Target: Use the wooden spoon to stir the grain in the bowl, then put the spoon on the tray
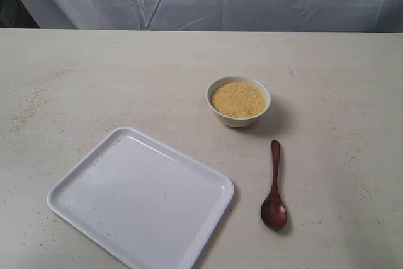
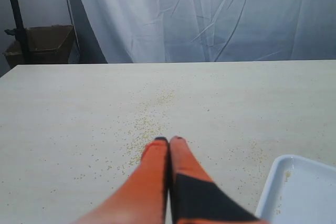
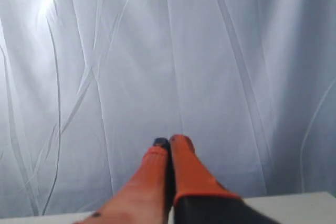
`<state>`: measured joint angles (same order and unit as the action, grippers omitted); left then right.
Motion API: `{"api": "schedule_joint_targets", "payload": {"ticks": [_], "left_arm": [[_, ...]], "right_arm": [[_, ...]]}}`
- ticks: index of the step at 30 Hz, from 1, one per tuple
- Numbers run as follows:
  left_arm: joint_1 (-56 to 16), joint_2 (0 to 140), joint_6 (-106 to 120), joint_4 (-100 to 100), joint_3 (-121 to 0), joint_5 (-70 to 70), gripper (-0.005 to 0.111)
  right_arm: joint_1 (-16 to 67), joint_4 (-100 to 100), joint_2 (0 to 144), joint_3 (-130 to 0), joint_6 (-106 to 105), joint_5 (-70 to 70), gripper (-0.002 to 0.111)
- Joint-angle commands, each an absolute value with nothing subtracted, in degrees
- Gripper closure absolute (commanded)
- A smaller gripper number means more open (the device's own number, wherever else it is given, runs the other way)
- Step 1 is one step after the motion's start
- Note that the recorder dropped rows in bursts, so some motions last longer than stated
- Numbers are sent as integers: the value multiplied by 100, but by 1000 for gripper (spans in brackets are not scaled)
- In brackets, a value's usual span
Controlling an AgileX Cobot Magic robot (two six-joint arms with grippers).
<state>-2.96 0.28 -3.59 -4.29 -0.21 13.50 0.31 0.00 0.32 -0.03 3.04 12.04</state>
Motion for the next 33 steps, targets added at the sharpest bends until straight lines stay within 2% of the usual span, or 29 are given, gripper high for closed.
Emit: {"api": "schedule_joint_targets", "payload": {"ticks": [1, 3, 7, 11, 13, 18, 24, 29, 33], "left_arm": [[-292, 0, -379, -413, 0, 1323, 107], [-292, 0, -379, -413, 0, 1323, 107], [-292, 0, -379, -413, 0, 1323, 107], [-292, 0, -379, -413, 0, 1323, 107], [-292, 0, -379, -413, 0, 1323, 107], [-292, 0, -379, -413, 0, 1323, 107], [-292, 0, -379, -413, 0, 1323, 107], [-292, 0, -379, -413, 0, 1323, 107], [-292, 0, -379, -413, 0, 1323, 107]], "right_arm": [[0, 0, 0, 0, 101, 1693, 107], [0, 325, 0, -114, 101, 1291, 108], [0, 509, 325, -1169, -35, -1061, 109], [0, 455, 1665, -2461, 228, -3400, 109], [0, 543, 2363, -2928, 254, -3991, 109], [0, 757, 3742, -3003, 833, -3510, 109], [158, 2206, 5676, -3062, 695, -3508, 109], [1244, 2280, 6851, -3462, 712, -3162, 109], [2220, 1806, 7741, -3712, 1578, -2511, 109]]}}
